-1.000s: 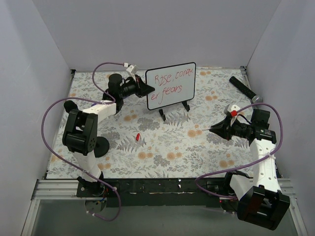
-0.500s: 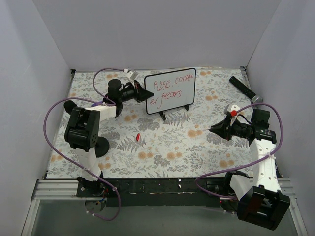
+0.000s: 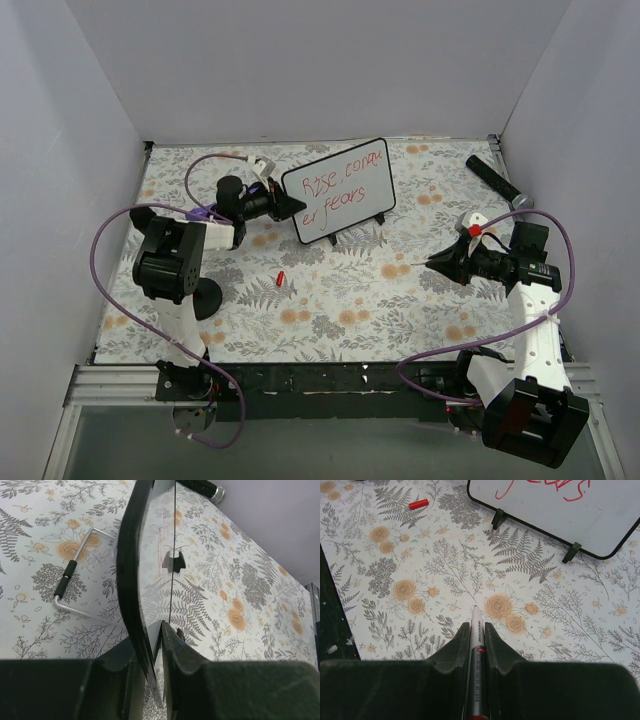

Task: Write a sentence on the whiteboard
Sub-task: Put down the whiteboard on the whiteboard stand.

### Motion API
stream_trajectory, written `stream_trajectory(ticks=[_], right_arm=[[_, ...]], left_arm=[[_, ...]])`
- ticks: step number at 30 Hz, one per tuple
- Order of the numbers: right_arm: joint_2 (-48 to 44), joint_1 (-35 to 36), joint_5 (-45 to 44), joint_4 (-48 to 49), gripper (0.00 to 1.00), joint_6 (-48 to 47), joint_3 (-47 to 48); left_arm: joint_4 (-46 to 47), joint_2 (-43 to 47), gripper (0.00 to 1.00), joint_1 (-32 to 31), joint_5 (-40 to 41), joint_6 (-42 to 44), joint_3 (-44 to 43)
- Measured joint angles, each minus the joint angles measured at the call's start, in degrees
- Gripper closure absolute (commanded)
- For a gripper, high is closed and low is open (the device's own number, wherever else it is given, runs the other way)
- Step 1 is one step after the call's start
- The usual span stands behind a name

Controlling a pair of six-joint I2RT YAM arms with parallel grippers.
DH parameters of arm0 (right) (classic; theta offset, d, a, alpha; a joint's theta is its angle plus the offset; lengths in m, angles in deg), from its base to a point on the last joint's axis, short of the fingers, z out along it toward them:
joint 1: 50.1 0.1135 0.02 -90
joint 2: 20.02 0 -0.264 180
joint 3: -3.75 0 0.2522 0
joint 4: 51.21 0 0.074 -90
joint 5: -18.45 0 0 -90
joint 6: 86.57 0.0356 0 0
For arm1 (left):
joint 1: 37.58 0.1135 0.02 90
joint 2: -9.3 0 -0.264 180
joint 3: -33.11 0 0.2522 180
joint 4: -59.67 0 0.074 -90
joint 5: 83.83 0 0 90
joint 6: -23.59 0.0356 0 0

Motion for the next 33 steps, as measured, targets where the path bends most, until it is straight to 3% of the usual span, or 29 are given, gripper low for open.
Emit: stream_trajectory(ticks=[3, 9, 14, 17, 22, 33], right_arm=[[0.0, 0.0, 0.0, 0.0, 0.99, 0.0, 0.0], [0.0, 0.0, -0.1, 0.0, 0.99, 0.0, 0.0], [0.1, 0.0, -0.2, 0.0, 0.99, 0.0, 0.0], [0.1, 0.0, -0.2, 0.0, 0.99, 0.0, 0.0], [0.1, 0.0, -0.2, 0.0, 0.99, 0.0, 0.0], [0.1, 0.0, -0.4, 0.0, 0.99, 0.0, 0.0]], left_arm=[[0.6, -0.5, 0.76, 0.1, 0.6, 0.9, 0.9], [0.8, -0.7, 0.55, 0.5, 2.5, 1.8, 2.4], [1.4, -0.7, 0.29, 0.5, 3.6, 2.1, 3.3], [2.0, -0.2, 0.24, 0.5, 4.7, 2.0, 4.1], [2.1, 2.2, 0.02, 0.5, 6.2, 2.4, 6.7], [1.2, 12.9, 0.02, 0.5, 14.7, 2.2, 11.9]])
